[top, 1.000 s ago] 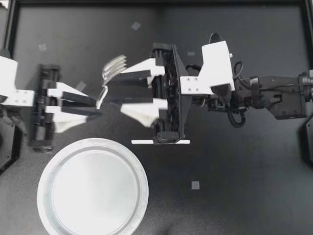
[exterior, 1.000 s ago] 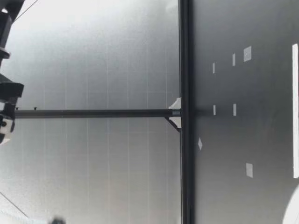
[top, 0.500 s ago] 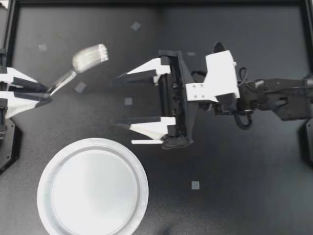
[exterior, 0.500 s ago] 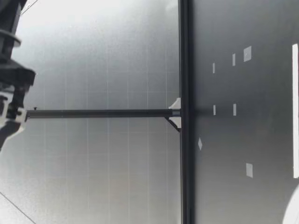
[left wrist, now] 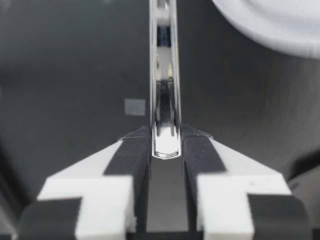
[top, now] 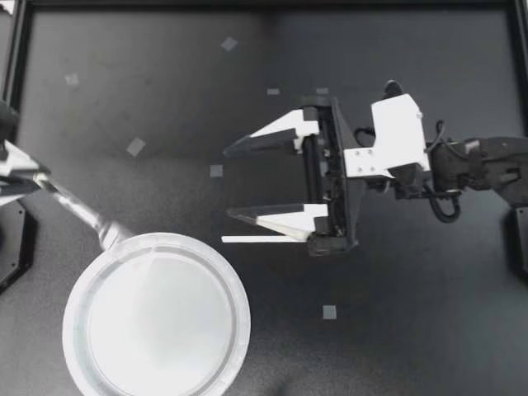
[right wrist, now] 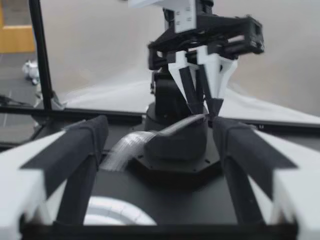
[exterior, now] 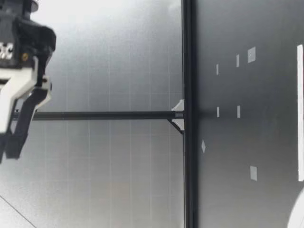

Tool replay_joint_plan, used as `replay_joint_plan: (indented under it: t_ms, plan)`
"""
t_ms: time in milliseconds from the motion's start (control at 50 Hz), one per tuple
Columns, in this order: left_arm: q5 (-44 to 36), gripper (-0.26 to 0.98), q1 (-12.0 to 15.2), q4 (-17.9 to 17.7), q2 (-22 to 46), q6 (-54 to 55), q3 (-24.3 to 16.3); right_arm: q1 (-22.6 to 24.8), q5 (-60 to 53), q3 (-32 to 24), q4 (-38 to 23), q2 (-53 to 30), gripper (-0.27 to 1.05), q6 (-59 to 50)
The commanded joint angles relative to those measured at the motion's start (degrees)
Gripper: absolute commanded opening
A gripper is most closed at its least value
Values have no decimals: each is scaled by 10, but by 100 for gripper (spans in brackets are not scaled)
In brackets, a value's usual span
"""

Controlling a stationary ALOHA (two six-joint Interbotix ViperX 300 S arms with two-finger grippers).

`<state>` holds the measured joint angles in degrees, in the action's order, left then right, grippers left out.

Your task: Pick up the fork and place it on the plate.

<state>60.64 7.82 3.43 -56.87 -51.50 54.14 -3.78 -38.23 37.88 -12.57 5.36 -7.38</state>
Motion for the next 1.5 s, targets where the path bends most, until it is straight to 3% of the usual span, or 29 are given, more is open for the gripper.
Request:
replay_joint_plan:
  t_ms: [0, 360, 860, 1480]
  plan:
    - [-7, -7, 1, 0, -2, -67, 6, -2, 1, 1, 3, 26, 81, 1]
    - [-43, -7, 0, 10, 68, -13, 94, -1, -2, 25, 8, 43, 81, -2]
    - [-46, -7, 1, 7, 92, 6, 125, 5, -26, 40, 8, 32, 81, -15]
    - [-113, -7, 1, -15, 148, 4, 164, 12, -39, 40, 8, 13, 81, -31]
